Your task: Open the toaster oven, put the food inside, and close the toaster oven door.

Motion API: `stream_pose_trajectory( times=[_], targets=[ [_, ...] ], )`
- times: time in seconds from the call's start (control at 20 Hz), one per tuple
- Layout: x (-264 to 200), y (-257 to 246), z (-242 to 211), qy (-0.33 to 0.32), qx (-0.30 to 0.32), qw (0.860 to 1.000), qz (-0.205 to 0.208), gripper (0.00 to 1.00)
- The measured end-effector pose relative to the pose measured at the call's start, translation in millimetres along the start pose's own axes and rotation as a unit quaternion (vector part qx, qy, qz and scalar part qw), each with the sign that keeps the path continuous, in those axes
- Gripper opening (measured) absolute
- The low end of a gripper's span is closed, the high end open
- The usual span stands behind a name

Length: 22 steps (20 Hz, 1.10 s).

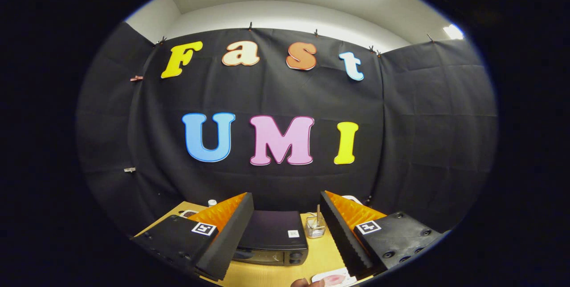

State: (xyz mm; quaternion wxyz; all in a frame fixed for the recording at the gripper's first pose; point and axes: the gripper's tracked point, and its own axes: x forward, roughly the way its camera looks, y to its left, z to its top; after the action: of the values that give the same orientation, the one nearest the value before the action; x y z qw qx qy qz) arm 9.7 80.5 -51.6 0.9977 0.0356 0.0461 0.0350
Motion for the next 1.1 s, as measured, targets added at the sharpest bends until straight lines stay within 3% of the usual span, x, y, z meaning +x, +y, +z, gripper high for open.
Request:
stream_pose_trajectory(
  times=[0.2,0.5,0.9,1.1],
  targets=[
    [13,49,-57,0.047,0.023,0.998,0.027,0.98],
    [35,88,-143,0.121,0.026,0.992,0.034,0.98],
    [66,112,-254,0.223,0.009,0.974,0.031,0.98],
    [72,108,-274,0.242,0.024,0.970,0.014,0.99]
  ],
)
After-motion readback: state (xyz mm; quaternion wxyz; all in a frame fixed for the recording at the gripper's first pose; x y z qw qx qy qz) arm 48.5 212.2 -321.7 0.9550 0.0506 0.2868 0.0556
